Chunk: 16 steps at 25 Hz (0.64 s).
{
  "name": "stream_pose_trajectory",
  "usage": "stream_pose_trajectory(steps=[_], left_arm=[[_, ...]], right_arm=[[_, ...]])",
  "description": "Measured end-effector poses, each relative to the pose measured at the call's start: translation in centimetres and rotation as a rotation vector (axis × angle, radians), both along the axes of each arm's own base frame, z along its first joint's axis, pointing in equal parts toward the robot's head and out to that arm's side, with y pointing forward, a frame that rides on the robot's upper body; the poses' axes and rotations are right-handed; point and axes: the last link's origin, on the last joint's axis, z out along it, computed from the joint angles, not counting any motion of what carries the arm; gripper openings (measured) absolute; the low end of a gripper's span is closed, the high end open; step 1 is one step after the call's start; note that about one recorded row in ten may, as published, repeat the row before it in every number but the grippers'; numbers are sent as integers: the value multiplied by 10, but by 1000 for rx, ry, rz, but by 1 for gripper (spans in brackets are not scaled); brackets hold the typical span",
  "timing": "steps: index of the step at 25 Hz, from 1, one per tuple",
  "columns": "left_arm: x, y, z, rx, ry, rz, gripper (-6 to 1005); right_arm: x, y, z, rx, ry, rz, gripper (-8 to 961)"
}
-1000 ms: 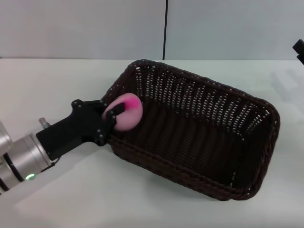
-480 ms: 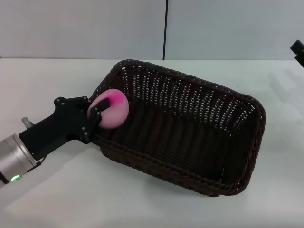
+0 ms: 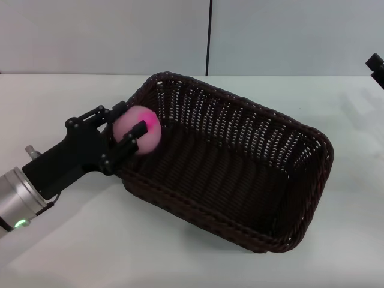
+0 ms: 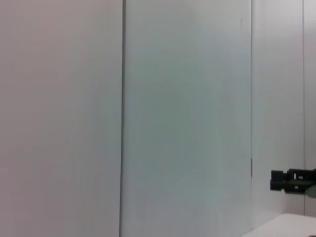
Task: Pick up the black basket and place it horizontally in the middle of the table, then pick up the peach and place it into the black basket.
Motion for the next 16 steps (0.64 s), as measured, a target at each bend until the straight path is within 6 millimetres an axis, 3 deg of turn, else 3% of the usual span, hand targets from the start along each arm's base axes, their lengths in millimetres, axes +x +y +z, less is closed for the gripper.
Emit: stream_pose_trajectory(steps=[7,10,12,16], left_arm=[[5,-2,5,31,-62,-6,432],[5,-4,14,87,-120,4,635],[3,-5,18,122,-144,18,702],[-12,-14,39,394,-208,132,802]], right_arm=[[-1,-1,-4,-4,-5,2,631],[-1,-1,-5,-5,-5,1,631],[-1,-1,-5,-4,-5,0,631],[3,-4,1,22,-2,-8,631]])
